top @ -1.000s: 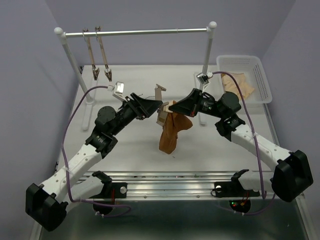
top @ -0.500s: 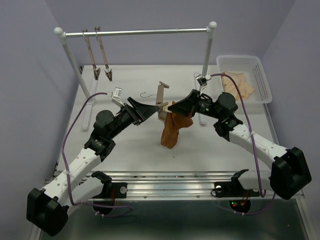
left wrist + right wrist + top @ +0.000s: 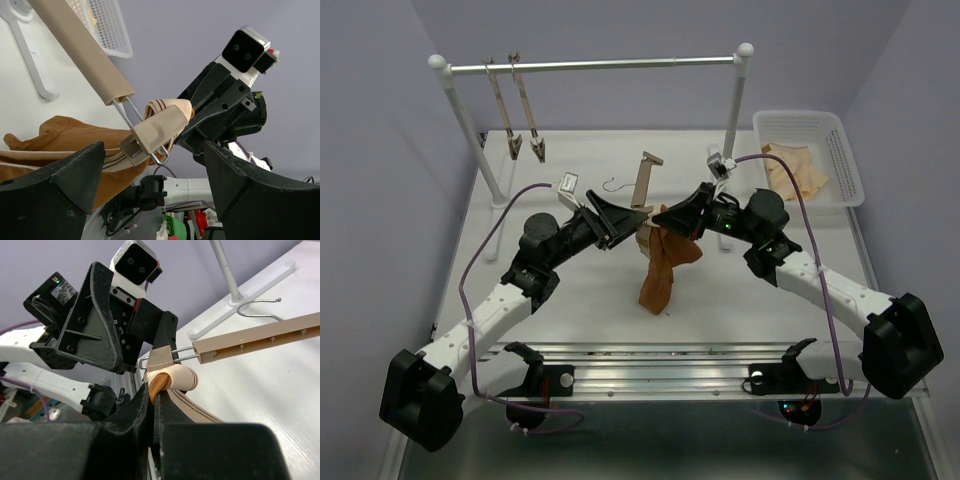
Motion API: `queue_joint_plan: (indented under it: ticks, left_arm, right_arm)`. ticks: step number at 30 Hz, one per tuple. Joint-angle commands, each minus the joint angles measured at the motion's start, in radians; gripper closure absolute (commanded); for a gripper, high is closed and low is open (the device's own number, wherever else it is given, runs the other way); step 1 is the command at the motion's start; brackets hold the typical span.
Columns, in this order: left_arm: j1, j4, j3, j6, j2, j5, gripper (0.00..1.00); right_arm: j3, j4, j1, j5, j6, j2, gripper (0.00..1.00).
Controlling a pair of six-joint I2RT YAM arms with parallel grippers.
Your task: Remove the underwear clipped to the hanger
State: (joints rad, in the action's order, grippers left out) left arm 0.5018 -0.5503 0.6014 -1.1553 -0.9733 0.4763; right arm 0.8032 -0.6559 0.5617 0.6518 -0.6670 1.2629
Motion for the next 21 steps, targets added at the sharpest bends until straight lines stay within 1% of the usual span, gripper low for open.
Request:
queue_joint_plan:
  ticks: [1, 6, 9, 15, 17, 21]
  left_arm:
    - [-0.003, -0.128, -0.003, -0.056, -0.018, 0.057, 0.10]
    - [-0.006, -0.146, 0.000, -0.076, -0.048, 0.067, 0.10]
    - [-0.014, -0.157, -0.002, -0.087, -0.061, 0.070, 0.12]
    - [-0.035, -0.189, -0.017, -0.116, -0.061, 0.070, 0.23]
    - [-0.043, -0.198, -0.020, -0.124, -0.059, 0.071, 0.30]
    - [-0.054, -0.211, -0.020, -0.129, -0.059, 0.077, 0.35]
  right_arm:
    - [0.002, -0.027, 0.030, -0.084, 0.148, -0.042, 0.99]
    - [-0.009, -0.025, 0.040, -0.096, 0.196, -0.037, 0.99]
    - [-0.013, -0.004, 0.058, -0.098, 0.234, -0.042, 0.99]
    - [-0.045, 0.022, 0.081, -0.116, 0.303, -0.069, 0.99]
    - [-0.061, 0.030, 0.093, -0.116, 0.319, -0.076, 0.99]
    - [-0.073, 0.050, 0.102, -0.119, 0.336, -0.079, 0.99]
